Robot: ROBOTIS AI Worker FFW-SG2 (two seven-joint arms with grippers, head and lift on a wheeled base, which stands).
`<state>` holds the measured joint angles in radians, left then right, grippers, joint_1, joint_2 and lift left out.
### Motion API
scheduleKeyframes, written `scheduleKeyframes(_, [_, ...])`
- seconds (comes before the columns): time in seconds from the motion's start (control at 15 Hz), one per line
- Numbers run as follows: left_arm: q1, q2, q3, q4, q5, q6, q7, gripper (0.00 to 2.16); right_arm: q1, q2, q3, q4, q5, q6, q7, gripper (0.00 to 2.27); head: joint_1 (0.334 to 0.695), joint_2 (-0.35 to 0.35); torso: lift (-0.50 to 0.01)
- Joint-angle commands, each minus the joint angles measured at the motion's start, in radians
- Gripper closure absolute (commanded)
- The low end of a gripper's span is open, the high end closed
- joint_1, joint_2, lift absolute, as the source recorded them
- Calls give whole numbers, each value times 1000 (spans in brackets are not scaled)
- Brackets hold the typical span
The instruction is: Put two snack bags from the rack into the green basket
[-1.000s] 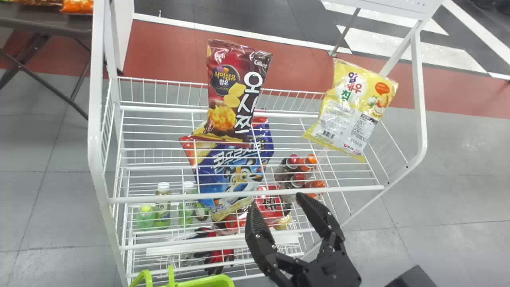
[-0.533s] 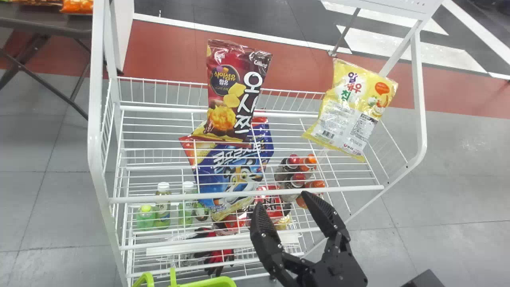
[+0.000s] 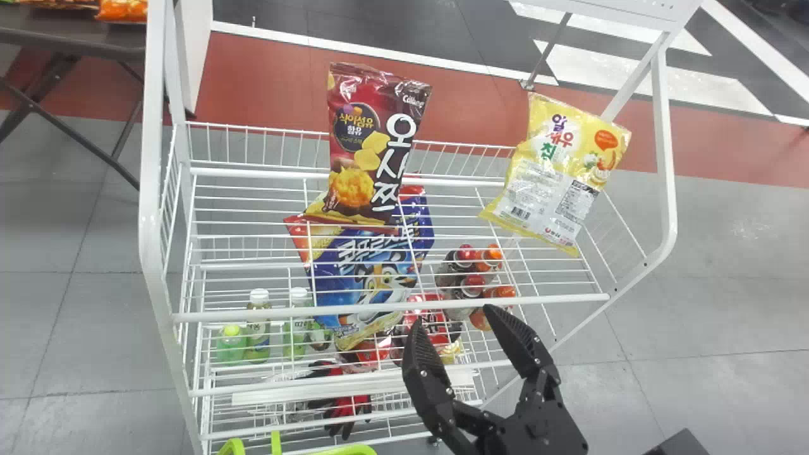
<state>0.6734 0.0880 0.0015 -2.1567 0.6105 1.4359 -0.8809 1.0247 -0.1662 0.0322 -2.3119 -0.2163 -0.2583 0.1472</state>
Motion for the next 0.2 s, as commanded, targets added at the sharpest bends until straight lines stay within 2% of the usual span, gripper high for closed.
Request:
scheduleKeyframes(0.0, [2, -1, -1, -20, -3, 27, 8, 2138, -1, -1, 0, 0, -2, 0, 0, 130, 695, -350, -7])
scheduleKeyframes(0.13, [3, 3, -1, -26, -2, 30, 10, 2138, -1, -3, 0, -1, -6, -3, 0, 130, 695, -350, -7])
